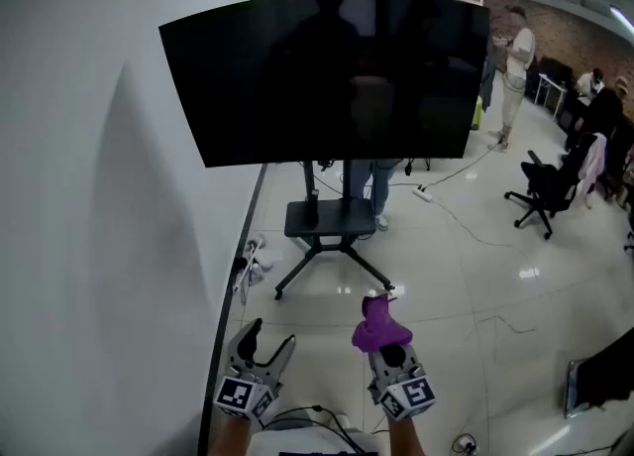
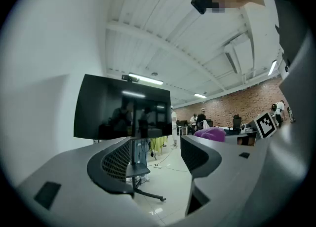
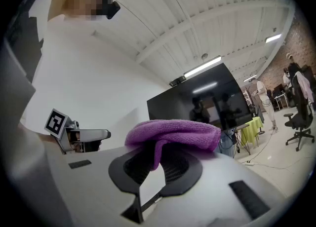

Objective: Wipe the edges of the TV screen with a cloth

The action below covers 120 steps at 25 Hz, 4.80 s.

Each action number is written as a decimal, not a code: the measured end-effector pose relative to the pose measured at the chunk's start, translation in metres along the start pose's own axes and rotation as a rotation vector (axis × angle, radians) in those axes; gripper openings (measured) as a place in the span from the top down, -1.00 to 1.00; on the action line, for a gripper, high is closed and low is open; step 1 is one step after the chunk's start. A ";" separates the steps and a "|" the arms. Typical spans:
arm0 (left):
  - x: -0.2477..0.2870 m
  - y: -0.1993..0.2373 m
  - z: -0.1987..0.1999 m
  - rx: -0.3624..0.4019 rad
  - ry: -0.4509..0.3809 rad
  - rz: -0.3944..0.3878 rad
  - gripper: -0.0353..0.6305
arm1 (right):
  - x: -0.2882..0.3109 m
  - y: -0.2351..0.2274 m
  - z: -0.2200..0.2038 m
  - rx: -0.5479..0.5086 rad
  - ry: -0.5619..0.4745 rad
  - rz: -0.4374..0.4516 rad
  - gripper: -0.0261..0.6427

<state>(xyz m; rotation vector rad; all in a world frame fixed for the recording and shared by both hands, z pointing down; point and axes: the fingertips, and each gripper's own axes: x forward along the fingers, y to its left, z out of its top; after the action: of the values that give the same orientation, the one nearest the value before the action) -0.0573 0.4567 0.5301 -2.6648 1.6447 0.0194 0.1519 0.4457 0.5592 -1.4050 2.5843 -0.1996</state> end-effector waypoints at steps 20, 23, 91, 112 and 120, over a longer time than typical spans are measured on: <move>0.196 0.163 0.010 -0.054 -0.117 0.001 -0.01 | 0.236 -0.059 -0.003 -0.079 0.051 0.029 0.79; 0.217 0.192 0.010 -0.052 -0.117 -0.010 -0.01 | 0.285 -0.050 0.013 -0.074 0.031 0.056 0.79; 0.582 0.339 0.067 -0.091 -0.107 -0.269 0.02 | 0.793 -0.175 0.560 -0.984 -0.356 -0.023 0.78; 0.658 0.199 0.112 -0.115 -0.116 -0.700 0.02 | 0.722 -0.314 0.589 -1.064 -0.092 -0.368 0.76; 0.682 0.118 0.099 -0.132 -0.096 -0.854 0.02 | 0.652 -0.424 0.613 -1.050 -0.046 -0.577 0.76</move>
<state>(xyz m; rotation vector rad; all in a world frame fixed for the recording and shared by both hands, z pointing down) 0.1424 -0.2042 0.4203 -3.1530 0.3938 0.2445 0.2933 -0.3475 -0.0165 -2.3669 2.1757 1.2552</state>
